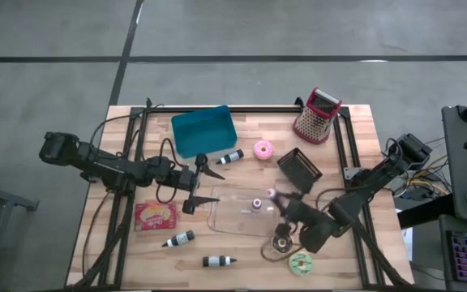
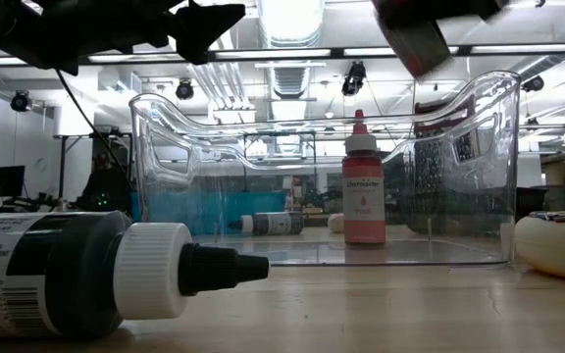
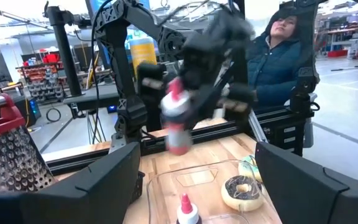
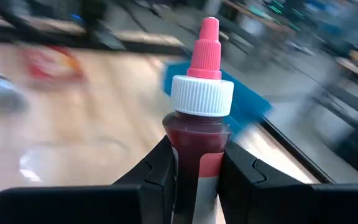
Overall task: Pick & Place Food Item
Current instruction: Put the pink food coloring bottle into the transparent bin
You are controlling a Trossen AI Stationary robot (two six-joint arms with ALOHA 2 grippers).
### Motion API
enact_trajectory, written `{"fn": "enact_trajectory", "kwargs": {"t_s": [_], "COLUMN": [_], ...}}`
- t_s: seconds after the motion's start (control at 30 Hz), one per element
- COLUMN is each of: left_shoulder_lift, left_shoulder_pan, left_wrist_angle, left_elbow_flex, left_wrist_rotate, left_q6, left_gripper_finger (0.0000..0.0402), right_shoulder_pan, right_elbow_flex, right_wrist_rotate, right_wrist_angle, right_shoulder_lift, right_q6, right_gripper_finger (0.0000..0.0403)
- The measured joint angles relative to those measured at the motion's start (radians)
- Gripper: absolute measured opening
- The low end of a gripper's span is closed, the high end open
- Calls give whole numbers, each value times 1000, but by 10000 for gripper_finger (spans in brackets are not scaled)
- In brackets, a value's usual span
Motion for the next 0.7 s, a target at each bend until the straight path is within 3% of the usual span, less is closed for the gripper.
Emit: {"fn": "enact_trajectory", "kwargs": {"t_s": [0.13, 0.23, 0.4, 0.57, 0.7], "left_shoulder_lift": [0, 0, 0, 1, 2], "left_shoulder_pan": [0, -1, -3, -3, -3], "left_wrist_angle": [1, 11, 60, 77, 76], "left_elbow_flex": [0, 0, 0, 6, 15], "left_wrist_rotate": [12, 16, 28, 30, -5], "left_q6": [-2, -11, -36, -58, -75], "left_gripper_finger": [321, 321, 321, 321, 321], "right_shoulder_pan": [-37, -98, -233, -332, -386], "right_elbow_flex": [-6, -22, -97, -193, -215], "right_wrist_rotate": [-211, -406, -614, -737, -812], "right_wrist_angle": [401, 601, 733, 940, 971], "right_shoulder_lift": [-3, -4, 3, 23, 21], "right_q6": [-385, -521, -516, -510, -499], "right_gripper_finger": [77, 75, 75, 75, 75]}}
